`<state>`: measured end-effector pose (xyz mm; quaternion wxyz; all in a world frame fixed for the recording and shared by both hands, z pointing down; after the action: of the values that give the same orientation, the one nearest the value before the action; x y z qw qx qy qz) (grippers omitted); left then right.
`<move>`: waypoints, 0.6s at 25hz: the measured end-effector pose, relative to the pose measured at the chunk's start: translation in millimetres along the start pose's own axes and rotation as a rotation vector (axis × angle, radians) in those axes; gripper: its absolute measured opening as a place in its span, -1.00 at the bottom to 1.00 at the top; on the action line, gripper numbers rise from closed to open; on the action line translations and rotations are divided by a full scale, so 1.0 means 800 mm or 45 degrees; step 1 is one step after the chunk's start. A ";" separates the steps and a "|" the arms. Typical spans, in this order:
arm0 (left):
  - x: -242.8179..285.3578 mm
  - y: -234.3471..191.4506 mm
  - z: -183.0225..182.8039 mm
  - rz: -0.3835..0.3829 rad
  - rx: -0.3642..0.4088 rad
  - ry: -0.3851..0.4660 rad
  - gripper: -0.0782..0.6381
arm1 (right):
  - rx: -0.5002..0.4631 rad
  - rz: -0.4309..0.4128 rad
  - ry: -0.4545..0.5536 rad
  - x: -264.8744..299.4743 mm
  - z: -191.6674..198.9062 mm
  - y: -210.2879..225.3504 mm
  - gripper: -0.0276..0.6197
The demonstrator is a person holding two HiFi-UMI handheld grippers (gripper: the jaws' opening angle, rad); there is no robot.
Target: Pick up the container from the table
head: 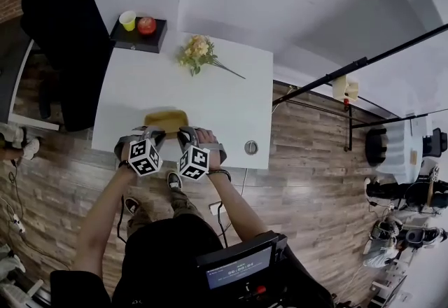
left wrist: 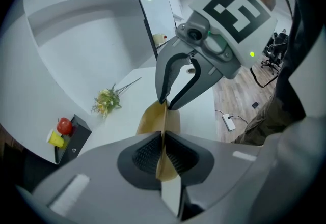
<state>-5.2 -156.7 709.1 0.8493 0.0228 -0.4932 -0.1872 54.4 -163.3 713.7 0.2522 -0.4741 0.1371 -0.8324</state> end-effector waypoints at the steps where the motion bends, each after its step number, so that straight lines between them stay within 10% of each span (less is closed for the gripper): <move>1: -0.004 0.000 0.000 -0.004 -0.002 0.004 -0.71 | -0.003 0.005 0.001 -0.002 -0.003 0.000 -0.69; 15: -0.084 -0.021 -0.006 -0.166 0.068 0.078 -0.70 | -0.045 0.170 0.059 -0.051 -0.073 0.016 -0.70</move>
<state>-36.1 -149.8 646.9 0.8490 0.0832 -0.4693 -0.2281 25.0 -152.7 648.3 0.2955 -0.4488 0.1889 -0.8220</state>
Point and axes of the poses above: the fingertips, and each gripper's own axes: x forward along the fingers, y to its right, z out of its underside, the point moved 3 cm from there along -x, backward along the fingers, and after that the axes turned 4 degrees about z, right-handed, at the moved point
